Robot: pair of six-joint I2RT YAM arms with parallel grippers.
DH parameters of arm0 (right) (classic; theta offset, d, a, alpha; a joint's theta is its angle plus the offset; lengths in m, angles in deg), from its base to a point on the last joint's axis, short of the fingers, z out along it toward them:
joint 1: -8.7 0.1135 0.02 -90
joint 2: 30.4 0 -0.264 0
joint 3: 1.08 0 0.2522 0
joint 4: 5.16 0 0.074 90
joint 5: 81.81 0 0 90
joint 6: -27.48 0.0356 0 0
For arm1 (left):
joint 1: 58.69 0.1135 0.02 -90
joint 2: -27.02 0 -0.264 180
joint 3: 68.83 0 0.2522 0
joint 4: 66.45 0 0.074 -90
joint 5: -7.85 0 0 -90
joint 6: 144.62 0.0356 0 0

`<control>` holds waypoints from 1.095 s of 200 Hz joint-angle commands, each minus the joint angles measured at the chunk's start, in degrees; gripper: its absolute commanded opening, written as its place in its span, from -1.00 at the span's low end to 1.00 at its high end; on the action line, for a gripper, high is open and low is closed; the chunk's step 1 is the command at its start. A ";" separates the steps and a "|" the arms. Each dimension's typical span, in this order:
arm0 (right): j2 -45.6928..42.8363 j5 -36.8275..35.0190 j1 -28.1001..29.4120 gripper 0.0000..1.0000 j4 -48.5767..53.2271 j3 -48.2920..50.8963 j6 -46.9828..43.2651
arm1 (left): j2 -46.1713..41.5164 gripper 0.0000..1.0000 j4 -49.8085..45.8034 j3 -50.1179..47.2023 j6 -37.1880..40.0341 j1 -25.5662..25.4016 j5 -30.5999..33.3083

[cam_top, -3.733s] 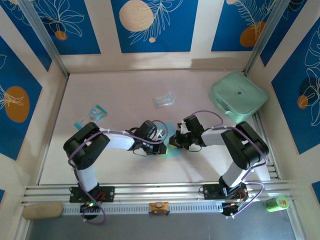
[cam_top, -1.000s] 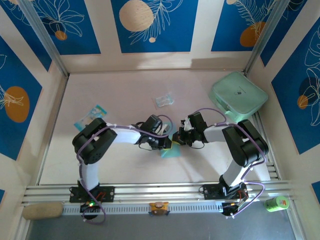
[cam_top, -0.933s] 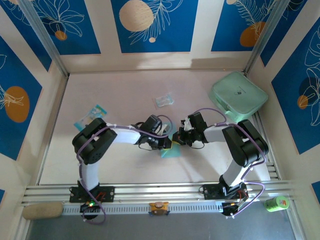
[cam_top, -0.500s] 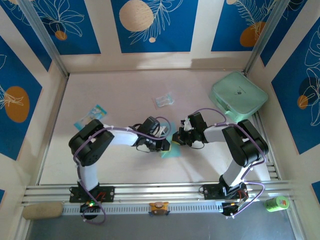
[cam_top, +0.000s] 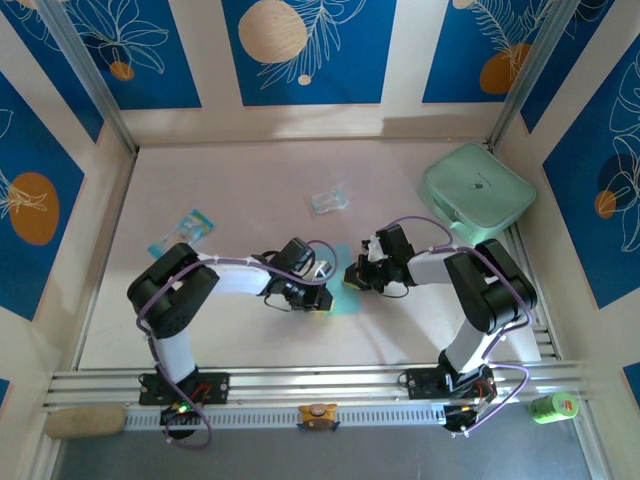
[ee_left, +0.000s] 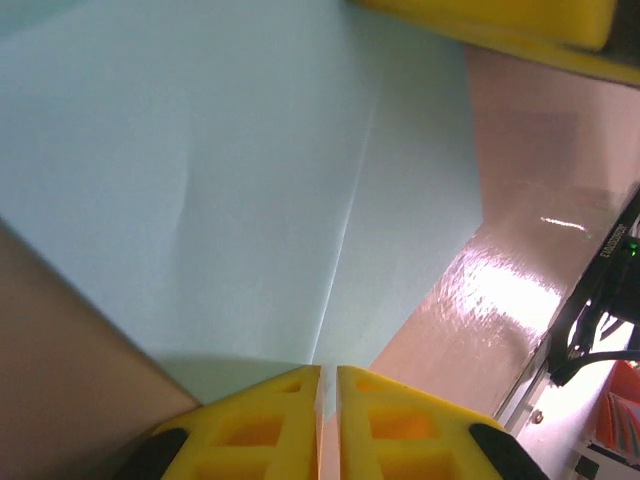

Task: Fold a paper plane with a square sheet of paper (pick it up from the middle)
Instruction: Fold the triangle a second time at the center of the table.

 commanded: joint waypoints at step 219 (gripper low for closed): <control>0.09 -2.85 -1.13 -1.00 6.37 -0.40 -1.51 | -0.20 -0.84 -0.33 1.54 -0.17 0.03 3.03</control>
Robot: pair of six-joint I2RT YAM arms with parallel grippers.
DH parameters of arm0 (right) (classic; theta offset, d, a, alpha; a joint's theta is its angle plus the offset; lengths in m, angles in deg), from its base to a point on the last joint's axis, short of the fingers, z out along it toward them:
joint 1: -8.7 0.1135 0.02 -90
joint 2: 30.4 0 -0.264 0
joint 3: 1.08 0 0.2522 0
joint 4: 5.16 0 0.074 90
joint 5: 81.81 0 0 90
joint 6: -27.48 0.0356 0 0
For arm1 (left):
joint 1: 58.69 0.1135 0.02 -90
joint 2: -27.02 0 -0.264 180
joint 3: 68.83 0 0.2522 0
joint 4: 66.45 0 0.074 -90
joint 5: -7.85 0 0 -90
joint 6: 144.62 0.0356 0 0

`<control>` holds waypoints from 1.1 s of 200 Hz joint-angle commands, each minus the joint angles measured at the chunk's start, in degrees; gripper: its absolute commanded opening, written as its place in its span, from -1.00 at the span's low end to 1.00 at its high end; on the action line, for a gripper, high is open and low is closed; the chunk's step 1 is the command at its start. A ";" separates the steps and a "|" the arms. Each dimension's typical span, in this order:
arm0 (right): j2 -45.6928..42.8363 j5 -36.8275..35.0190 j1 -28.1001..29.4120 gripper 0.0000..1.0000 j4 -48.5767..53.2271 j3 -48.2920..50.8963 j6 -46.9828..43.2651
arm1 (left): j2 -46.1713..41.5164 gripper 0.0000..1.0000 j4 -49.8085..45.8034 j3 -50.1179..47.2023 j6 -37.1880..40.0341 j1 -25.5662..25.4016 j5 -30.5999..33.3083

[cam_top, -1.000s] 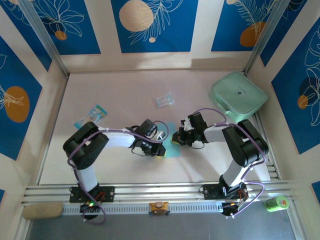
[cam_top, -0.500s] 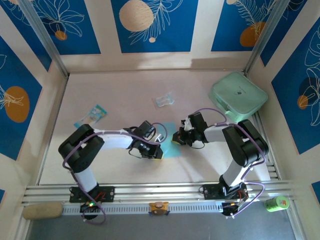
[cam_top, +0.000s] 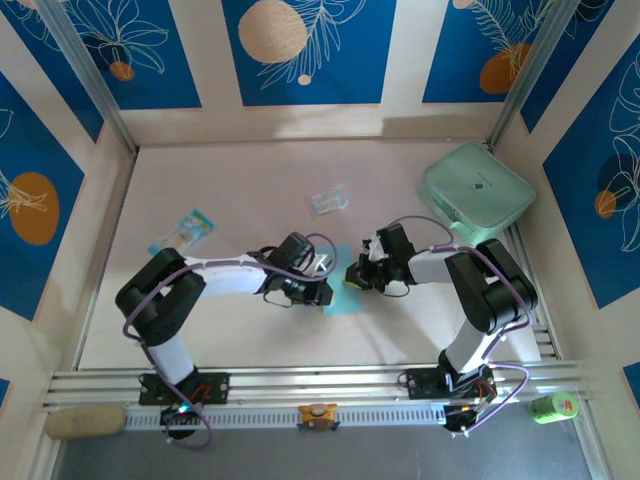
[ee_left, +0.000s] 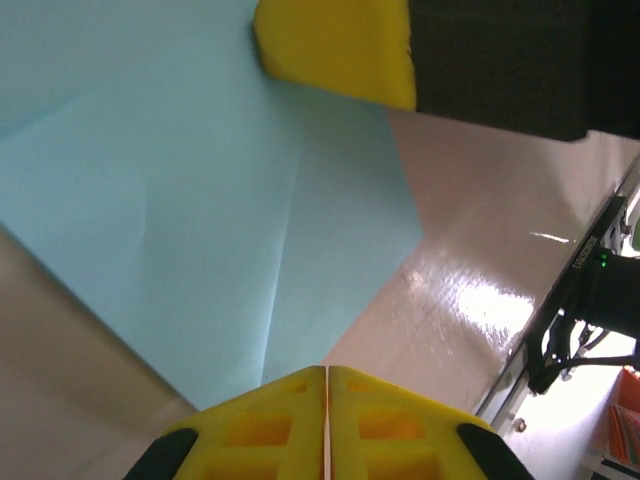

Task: Fold a paper plane with a square sheet of paper (pick it up from the middle)
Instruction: Fold the triangle a second time at the center of the table.

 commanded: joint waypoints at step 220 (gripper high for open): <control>-0.01 -1.06 1.15 -0.99 3.77 -0.01 -4.60 | 5.18 -1.00 0.44 -3.63 -1.42 0.42 2.07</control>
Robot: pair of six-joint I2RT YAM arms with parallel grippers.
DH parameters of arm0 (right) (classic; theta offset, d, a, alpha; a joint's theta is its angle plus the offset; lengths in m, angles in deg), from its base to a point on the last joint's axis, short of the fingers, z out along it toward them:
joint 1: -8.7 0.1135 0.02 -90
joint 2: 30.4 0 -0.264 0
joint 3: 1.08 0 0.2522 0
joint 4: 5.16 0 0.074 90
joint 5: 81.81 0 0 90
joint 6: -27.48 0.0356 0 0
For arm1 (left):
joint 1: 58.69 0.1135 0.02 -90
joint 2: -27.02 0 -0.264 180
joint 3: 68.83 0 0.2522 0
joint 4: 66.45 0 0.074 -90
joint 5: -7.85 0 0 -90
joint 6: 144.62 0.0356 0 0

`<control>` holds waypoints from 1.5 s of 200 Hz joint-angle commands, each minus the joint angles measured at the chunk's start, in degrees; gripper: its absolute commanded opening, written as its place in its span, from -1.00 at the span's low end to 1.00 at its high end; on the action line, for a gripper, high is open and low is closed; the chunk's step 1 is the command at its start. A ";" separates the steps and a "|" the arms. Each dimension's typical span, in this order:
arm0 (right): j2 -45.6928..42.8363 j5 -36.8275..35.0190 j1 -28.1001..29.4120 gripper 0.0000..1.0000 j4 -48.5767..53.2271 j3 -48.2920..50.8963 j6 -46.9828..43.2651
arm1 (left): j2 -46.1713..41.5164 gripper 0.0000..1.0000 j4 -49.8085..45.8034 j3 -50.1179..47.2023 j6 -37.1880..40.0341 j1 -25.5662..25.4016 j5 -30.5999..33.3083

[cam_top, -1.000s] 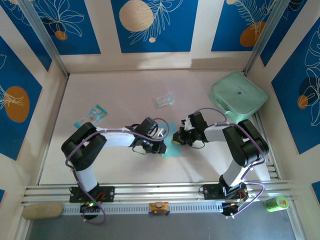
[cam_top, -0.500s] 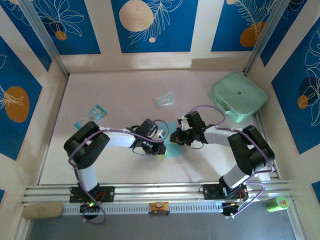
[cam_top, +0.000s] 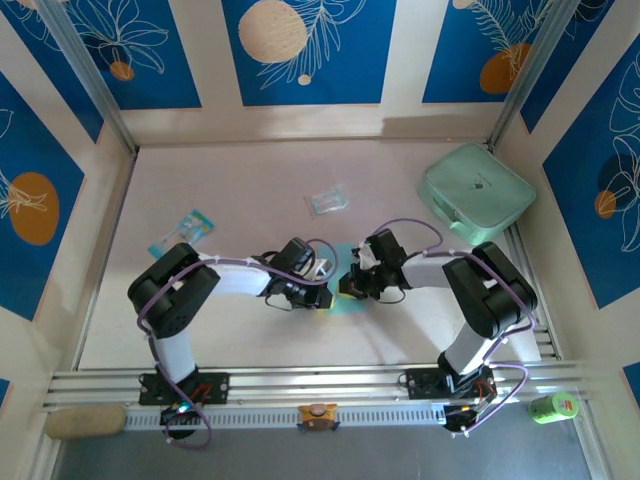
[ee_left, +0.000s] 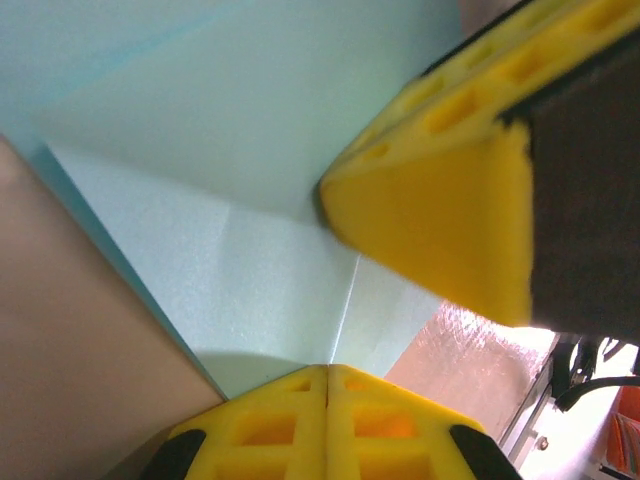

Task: Fold a paper plane with a square sheet of paper (pick it up from the middle)
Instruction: Fold the triangle a second time at the center of the table.

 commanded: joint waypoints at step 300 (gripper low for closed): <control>-22.78 -8.01 -3.84 -0.35 12.48 8.32 7.84 | 2.81 -0.68 -8.85 13.44 7.48 3.70 5.15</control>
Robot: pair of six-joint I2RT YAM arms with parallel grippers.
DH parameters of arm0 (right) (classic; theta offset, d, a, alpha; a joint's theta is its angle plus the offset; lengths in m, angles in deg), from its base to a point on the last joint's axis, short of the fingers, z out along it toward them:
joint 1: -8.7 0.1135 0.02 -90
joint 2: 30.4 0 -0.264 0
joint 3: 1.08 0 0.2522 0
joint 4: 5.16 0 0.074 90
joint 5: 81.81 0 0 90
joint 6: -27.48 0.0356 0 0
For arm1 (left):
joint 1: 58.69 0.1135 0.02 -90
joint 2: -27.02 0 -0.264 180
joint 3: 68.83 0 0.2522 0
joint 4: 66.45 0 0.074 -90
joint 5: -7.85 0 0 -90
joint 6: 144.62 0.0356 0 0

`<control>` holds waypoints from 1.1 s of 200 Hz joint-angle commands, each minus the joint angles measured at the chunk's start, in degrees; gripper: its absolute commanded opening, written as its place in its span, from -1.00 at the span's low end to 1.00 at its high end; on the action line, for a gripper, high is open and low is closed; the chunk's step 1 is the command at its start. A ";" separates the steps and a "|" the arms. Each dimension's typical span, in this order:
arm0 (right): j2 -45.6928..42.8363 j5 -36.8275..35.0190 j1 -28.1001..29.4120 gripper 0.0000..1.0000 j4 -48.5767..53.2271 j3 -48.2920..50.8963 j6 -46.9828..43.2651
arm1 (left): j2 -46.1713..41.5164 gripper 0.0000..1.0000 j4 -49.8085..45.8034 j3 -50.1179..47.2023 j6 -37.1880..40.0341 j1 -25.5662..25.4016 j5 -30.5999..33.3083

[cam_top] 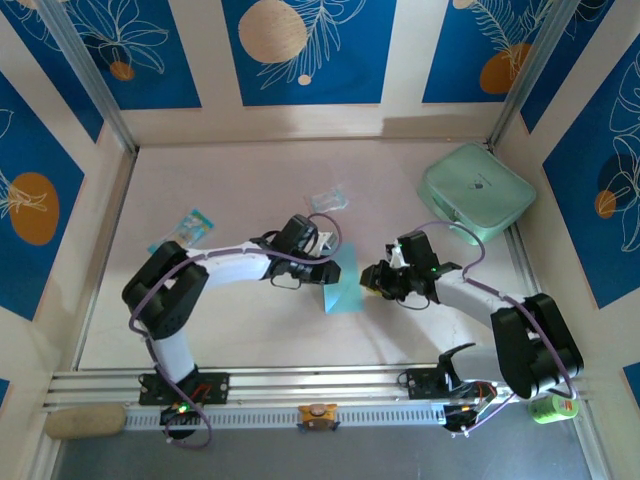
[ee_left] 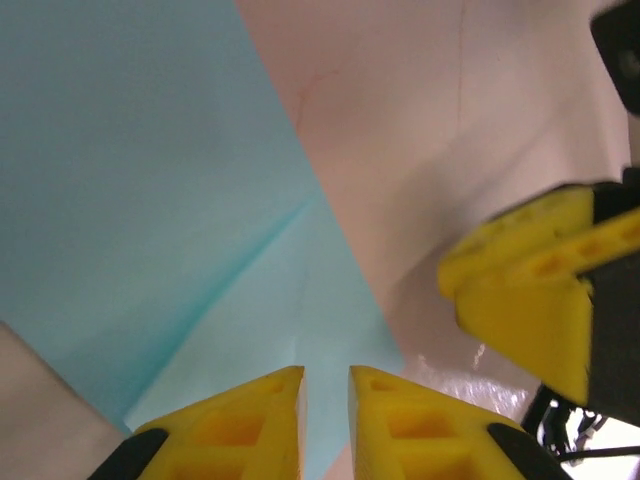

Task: Fold a paper plane with a square sheet of paper (pick it up from the middle)
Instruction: Fold the triangle a second time at the center of the table, then turn over the paper at the center of the table.

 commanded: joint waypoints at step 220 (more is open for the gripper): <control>4.61 -2.81 9.06 -0.16 0.84 -0.68 8.12 | 5.87 -0.77 -1.50 -1.83 0.97 0.73 0.02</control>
